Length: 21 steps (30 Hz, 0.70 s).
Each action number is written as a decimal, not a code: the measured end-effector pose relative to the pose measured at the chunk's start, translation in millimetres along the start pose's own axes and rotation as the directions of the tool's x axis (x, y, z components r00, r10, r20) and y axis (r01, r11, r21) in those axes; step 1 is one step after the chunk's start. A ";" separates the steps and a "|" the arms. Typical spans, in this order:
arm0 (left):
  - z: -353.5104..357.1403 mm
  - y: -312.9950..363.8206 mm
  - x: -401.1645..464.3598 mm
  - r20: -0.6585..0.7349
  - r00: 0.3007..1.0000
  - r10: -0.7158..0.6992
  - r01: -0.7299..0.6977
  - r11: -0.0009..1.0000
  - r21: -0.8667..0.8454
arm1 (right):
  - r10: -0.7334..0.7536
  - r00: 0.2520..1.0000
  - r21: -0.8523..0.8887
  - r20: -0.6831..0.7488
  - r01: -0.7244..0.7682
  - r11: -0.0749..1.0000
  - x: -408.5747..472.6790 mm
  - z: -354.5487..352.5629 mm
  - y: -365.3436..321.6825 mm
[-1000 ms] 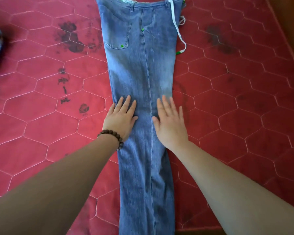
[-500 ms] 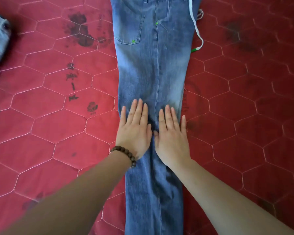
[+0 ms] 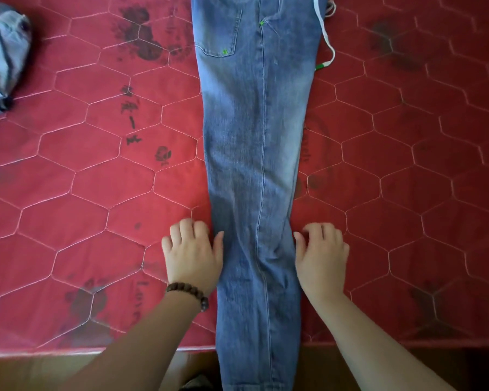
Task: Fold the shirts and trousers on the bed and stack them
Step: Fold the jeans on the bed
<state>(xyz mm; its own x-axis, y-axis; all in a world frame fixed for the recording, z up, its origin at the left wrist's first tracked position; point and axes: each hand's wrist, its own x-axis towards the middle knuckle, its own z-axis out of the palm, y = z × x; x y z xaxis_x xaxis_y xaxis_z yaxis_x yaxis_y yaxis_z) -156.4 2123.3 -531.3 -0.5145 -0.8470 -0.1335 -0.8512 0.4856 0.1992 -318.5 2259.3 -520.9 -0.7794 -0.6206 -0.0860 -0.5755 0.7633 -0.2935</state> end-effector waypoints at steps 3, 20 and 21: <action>-1.4 -0.6 -25.9 0.029 0.999 0.042 -0.041 0.999 -0.023 | -0.029 0.993 -0.007 0.116 0.030 1.000 -21.1 -1.4 -5.0; -18.3 -3.5 -71.4 0.416 0.898 -0.145 0.286 0.910 -0.299 | 0.239 0.911 0.138 0.337 -0.299 0.944 -94.2 -9.3 -11.8; -18.5 -7.2 -76.7 0.413 0.899 -0.143 0.294 0.897 -0.329 | 0.233 0.914 0.150 0.333 -0.295 0.944 -102.6 -9.9 -10.3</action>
<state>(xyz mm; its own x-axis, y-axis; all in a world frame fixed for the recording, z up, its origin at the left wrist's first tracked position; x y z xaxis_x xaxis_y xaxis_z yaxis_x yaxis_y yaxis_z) -108.9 2180.8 -504.6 -0.3836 -0.7419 -0.5499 -0.8810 0.1156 0.4587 -235.1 2317.0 -499.6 -0.7636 -0.4492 -0.4639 -0.2760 0.8765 -0.3945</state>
